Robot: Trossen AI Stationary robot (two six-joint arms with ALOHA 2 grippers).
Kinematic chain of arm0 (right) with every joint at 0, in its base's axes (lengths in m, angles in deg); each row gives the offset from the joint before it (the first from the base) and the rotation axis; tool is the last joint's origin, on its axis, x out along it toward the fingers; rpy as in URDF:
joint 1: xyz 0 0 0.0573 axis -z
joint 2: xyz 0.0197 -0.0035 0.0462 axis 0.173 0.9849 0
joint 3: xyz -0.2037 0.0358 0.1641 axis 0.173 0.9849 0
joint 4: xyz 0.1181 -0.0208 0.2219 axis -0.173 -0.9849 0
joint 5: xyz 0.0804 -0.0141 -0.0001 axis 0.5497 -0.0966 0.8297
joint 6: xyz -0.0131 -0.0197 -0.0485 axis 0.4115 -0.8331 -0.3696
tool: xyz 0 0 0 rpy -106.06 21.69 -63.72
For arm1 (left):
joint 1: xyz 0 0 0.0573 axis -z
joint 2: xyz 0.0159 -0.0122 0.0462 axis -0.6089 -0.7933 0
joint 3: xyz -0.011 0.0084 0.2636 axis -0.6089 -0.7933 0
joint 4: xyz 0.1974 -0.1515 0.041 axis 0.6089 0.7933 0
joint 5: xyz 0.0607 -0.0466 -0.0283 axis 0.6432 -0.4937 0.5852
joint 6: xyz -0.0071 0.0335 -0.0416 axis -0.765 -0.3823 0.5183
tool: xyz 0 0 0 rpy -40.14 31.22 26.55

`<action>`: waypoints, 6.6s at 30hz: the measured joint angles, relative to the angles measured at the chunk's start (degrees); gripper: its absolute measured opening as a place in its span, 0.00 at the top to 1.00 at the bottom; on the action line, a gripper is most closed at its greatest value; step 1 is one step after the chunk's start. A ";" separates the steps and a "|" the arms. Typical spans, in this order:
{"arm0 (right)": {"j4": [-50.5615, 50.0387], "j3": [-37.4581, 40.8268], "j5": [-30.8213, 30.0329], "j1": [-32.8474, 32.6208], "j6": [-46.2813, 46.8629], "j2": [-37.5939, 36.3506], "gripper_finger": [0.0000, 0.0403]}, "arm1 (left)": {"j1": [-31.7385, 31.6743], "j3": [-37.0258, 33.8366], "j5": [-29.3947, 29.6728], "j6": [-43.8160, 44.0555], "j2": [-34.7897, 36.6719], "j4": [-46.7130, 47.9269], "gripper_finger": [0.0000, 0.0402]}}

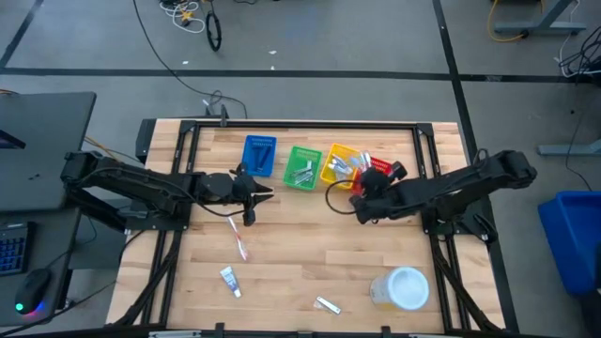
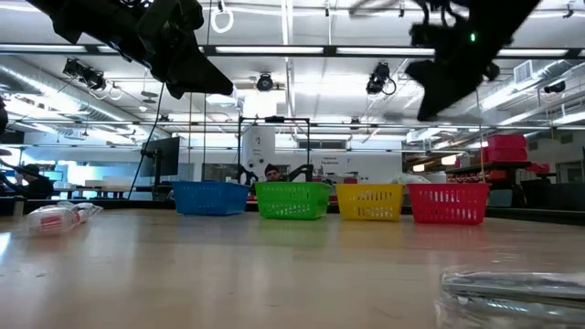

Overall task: Pick & Place Travel size toiletries
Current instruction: Put the blue toothbrush into the red bin, then put the silver nail cutter into the green bin

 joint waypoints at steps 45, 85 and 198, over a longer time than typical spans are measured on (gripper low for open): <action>45.72 12.68 11.37 17.34 -26.51 0.00 0.49 | 0.00 0.00 0.03 -1.04 0.00 0.22 0.80; 58.50 9.85 49.76 4.04 -33.82 3.57 0.61 | 0.02 0.00 0.03 -0.84 0.00 -0.03 0.80; -6.77 -36.40 13.64 -1.78 -35.74 32.33 0.83 | -0.18 -1.60 -1.73 10.64 -1.14 -12.75 0.69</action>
